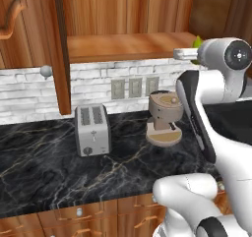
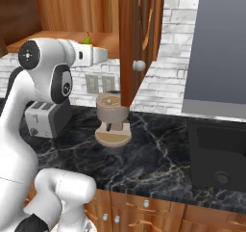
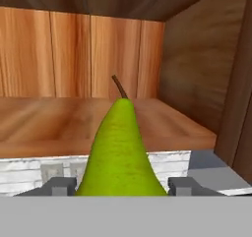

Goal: Pick the pear from the counter and place it in the cabinet. Then close the cabinet.

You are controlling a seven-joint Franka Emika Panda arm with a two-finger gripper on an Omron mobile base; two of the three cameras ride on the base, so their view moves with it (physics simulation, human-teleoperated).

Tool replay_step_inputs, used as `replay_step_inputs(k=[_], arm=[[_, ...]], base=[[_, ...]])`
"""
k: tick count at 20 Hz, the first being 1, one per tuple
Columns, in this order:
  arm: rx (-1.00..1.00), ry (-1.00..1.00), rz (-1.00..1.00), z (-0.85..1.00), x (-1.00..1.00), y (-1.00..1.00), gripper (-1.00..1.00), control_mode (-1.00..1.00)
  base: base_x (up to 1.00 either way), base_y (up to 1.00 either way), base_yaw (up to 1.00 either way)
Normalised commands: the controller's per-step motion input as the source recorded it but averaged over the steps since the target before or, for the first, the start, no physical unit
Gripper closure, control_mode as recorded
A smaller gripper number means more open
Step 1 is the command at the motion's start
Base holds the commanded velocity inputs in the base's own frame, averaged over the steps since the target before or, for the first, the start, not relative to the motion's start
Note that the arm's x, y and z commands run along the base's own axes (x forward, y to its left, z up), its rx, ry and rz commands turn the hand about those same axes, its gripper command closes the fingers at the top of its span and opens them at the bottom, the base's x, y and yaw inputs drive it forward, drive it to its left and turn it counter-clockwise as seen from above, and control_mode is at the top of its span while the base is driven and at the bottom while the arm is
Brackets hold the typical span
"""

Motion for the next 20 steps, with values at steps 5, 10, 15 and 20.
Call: replay_step_inputs(k=[5,10,15,20], arm=[[0.0,0.0,0.0,0.46,1.0,0.04,1.0,-1.0],[0.03,0.28,0.0,0.05,1.0,0.01,1.0,-1.0],[0.02,0.2,0.0,-0.02,1.0,0.0,1.0,-1.0],[0.0,0.02,0.0,-0.11,1.0,0.03,1.0,-1.0]], base=[[0.0,0.0,0.0],[0.0,0.0,0.0],[0.0,0.0,0.0],[0.0,0.0,0.0]])
